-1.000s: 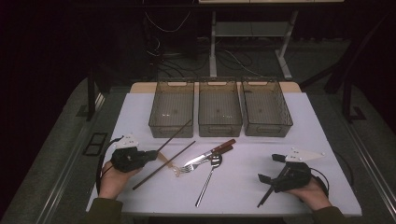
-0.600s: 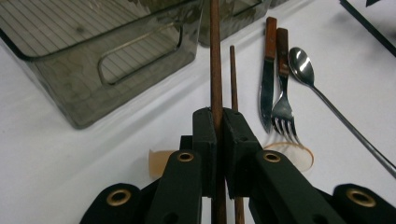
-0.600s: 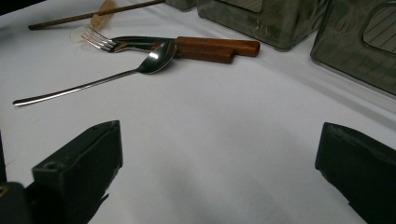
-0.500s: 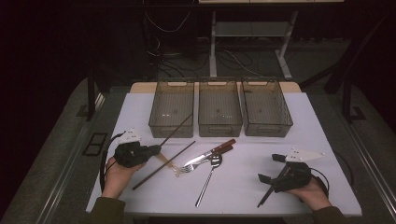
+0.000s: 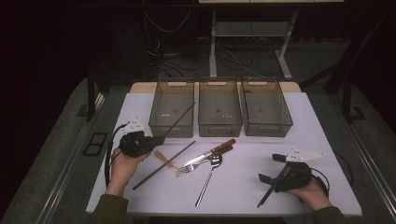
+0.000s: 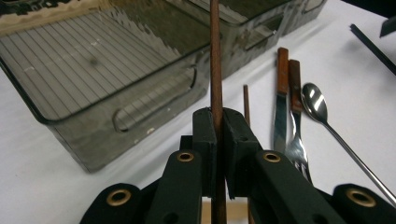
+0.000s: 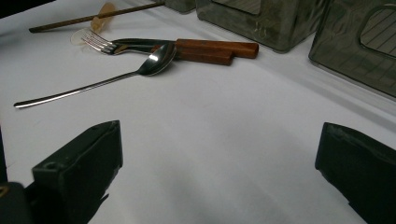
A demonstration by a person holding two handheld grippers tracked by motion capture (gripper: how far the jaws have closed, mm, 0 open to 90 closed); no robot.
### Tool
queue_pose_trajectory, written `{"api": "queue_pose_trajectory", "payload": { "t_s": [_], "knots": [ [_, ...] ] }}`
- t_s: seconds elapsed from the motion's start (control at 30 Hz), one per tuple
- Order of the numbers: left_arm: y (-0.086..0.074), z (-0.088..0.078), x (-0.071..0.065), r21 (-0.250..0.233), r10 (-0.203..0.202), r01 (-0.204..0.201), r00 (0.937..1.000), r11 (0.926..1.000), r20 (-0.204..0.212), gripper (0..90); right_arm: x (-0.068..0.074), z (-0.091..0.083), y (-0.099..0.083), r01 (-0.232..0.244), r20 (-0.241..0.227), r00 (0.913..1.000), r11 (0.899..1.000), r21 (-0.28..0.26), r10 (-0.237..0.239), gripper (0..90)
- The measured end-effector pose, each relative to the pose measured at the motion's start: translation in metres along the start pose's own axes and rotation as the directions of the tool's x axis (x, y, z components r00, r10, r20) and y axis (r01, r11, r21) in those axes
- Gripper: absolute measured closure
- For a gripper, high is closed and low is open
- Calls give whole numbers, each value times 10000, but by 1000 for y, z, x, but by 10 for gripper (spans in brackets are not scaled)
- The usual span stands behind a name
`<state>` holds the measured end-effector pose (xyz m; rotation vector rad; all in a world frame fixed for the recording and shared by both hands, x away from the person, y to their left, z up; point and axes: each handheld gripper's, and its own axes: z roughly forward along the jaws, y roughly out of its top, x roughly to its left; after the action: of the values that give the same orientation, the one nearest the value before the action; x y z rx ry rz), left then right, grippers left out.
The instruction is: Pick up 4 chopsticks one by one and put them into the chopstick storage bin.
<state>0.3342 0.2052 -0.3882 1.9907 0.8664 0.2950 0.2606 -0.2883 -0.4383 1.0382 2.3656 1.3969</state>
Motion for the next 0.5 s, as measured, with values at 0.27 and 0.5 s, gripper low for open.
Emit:
{"api": "queue_pose_trajectory", "payload": {
  "t_s": [0.27, 0.5],
  "knots": [
    [15, 6, 7, -94, -33, 31, 9998, 10000, -177, 841, 0, -1, 0, -43, 15, 10000, 10000, -17, 43, 10],
    [33, 11, 13, -159, -47, 42, 9996, 9999, -276, 841, 0, -1, 0, -64, -7, 10000, 9999, -94, 64, 10]
  ]
}}
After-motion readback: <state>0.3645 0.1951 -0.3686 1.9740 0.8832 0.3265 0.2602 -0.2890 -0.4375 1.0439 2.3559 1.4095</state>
